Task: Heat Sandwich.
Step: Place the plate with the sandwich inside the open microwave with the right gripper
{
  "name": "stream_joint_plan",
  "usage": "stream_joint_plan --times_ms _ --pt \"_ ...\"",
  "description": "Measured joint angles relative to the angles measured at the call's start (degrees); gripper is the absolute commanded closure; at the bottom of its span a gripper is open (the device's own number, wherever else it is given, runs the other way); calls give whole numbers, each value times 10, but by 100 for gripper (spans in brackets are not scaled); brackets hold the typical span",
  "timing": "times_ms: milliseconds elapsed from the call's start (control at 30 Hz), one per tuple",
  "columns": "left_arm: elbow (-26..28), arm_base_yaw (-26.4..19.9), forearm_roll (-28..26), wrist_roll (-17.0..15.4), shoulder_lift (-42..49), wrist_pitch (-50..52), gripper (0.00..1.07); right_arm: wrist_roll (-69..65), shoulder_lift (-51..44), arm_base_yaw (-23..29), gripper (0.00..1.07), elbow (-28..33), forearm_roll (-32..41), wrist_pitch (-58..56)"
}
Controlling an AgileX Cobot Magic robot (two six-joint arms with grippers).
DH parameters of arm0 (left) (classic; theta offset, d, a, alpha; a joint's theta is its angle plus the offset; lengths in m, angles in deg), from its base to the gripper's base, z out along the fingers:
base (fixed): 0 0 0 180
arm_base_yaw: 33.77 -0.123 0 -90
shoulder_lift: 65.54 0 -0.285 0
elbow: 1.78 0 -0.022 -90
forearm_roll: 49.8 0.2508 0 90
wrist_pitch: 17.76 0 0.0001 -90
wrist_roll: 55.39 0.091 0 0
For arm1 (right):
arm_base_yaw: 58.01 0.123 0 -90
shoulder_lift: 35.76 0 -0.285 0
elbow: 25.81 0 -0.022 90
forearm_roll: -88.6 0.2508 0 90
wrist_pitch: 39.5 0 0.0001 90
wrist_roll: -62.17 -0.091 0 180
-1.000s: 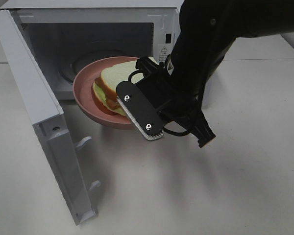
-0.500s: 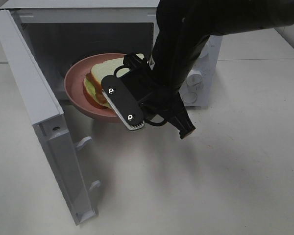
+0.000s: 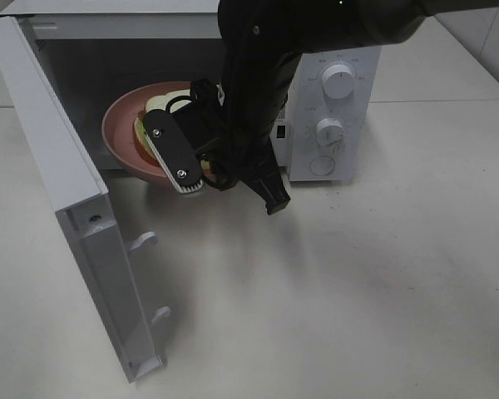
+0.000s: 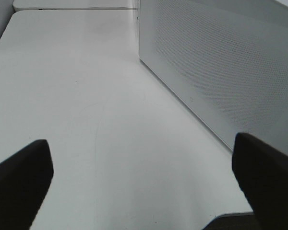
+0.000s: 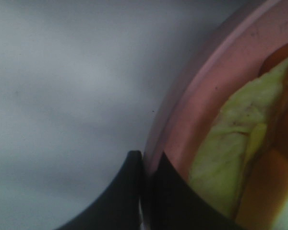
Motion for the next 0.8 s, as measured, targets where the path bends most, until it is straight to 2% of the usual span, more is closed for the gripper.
stream_joint_plan --times_ms 800 --pt "0 0 0 0 0 0 10 -60 119 0 107 -182 -12 -25"
